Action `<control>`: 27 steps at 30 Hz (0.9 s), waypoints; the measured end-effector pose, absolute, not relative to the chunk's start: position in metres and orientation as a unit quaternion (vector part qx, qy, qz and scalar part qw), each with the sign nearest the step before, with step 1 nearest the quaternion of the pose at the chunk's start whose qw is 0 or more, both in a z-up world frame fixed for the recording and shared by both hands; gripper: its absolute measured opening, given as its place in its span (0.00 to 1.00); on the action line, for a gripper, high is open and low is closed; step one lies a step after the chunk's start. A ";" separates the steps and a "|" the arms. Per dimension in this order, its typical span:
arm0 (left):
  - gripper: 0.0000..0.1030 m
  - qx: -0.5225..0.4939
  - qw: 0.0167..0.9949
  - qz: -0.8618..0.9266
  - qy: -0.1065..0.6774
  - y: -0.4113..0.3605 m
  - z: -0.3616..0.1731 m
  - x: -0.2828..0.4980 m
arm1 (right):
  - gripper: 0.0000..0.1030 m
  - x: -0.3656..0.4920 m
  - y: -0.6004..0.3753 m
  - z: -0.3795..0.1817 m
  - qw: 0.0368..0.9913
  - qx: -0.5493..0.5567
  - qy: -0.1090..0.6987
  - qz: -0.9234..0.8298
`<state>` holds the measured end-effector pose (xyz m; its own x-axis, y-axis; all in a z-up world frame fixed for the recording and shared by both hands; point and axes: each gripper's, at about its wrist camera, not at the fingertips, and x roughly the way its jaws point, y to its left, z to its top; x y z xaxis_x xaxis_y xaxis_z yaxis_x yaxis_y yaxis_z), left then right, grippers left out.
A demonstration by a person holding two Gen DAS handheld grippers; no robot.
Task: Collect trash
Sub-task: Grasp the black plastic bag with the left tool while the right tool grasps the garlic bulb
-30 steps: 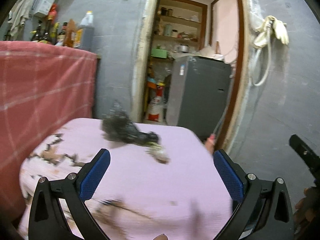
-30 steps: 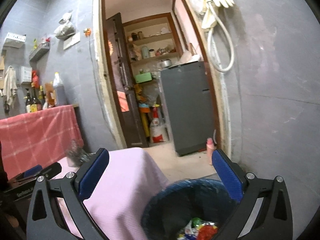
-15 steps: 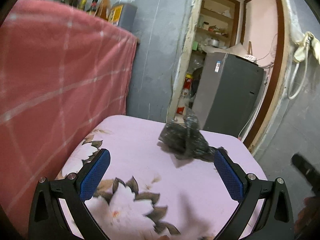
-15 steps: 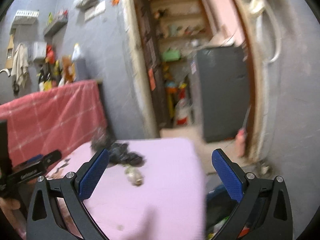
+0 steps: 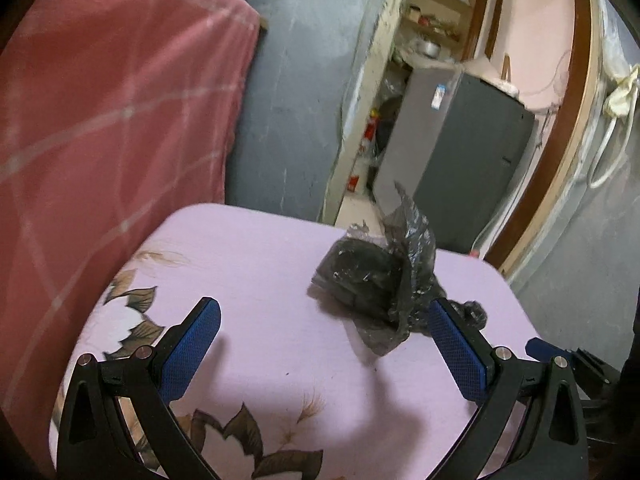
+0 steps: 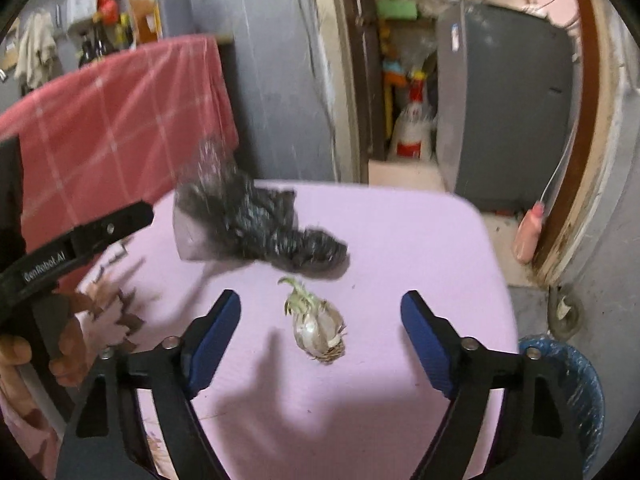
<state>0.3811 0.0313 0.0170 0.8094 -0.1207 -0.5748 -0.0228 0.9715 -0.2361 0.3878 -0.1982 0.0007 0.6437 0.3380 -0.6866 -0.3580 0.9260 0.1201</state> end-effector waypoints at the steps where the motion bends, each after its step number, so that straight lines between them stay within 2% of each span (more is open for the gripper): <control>1: 0.98 -0.114 0.943 -0.027 0.313 0.031 0.016 0.384 | 0.69 0.391 -0.196 -0.002 0.904 -0.018 0.383 0.190; 3: 0.98 -0.113 0.938 -0.033 0.325 0.029 0.015 0.389 | 0.65 0.396 -0.192 -0.006 0.899 -0.023 0.393 0.192; 7: 0.98 -0.114 0.929 -0.054 0.349 0.028 0.014 0.397 | 0.46 0.402 -0.192 -0.015 0.889 -0.026 0.415 0.190; 9: 0.98 -0.116 0.926 -0.059 0.355 0.028 0.015 0.400 | 0.41 0.401 -0.195 -0.015 0.888 -0.025 0.418 0.189; 13: 0.97 -0.115 0.926 -0.064 0.355 0.023 0.020 0.408 | 0.25 0.400 -0.206 -0.015 0.891 -0.013 0.417 0.182; 21: 0.95 -0.124 0.915 -0.087 0.374 0.011 0.016 0.430 | 0.22 0.406 -0.239 -0.011 0.899 0.021 0.407 0.163; 22: 0.89 -0.128 0.913 -0.089 0.377 0.010 0.015 0.434 | 0.22 0.407 -0.241 -0.011 0.899 0.024 0.406 0.162; 24: 0.69 -0.138 0.909 -0.085 0.383 0.009 0.013 0.439 | 0.22 0.406 -0.244 -0.011 0.899 0.029 0.405 0.162; 26: 0.45 -0.151 0.903 -0.087 0.392 0.009 0.012 0.443 | 0.22 0.405 -0.245 -0.012 0.899 0.034 0.404 0.166; 27: 0.40 -0.158 0.901 -0.086 0.396 0.010 0.011 0.444 | 0.22 0.404 -0.245 -0.012 0.899 0.034 0.403 0.168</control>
